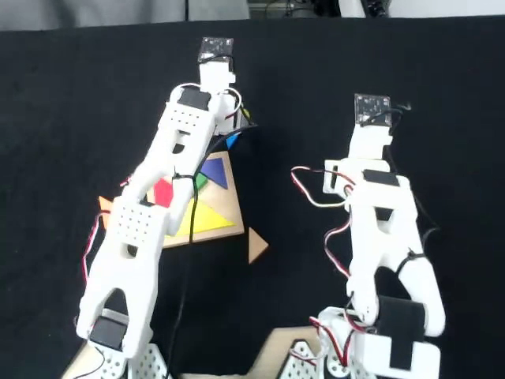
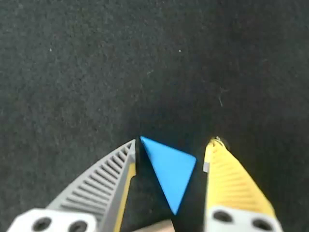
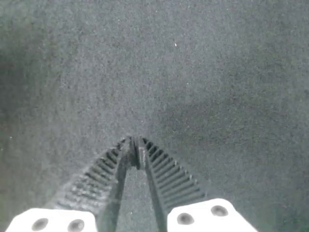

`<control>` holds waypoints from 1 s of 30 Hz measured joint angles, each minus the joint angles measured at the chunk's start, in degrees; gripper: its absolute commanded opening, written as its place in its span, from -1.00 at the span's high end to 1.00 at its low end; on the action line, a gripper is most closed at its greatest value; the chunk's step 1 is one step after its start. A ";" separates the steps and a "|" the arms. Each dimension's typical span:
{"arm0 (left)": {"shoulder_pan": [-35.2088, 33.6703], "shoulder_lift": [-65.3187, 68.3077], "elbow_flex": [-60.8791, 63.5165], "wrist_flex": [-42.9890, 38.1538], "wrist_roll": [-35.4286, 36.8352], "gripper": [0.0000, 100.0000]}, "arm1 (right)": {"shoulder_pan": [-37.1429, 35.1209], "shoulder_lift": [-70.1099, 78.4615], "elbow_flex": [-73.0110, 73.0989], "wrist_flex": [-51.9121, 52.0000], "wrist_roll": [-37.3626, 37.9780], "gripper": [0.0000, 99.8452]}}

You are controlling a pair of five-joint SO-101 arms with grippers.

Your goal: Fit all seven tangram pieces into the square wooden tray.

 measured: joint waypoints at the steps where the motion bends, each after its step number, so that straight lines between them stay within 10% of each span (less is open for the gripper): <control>1: -0.09 1.58 -2.55 0.97 0.00 0.60 | 0.00 0.00 0.00 0.00 0.00 0.98; 18: -2.46 15.30 -32.09 24.97 -0.88 0.70 | 0.00 0.00 0.00 0.00 0.00 0.98; 30: -5.01 11.87 -35.60 35.78 -16.97 0.70 | 0.00 0.00 0.00 0.00 0.00 0.98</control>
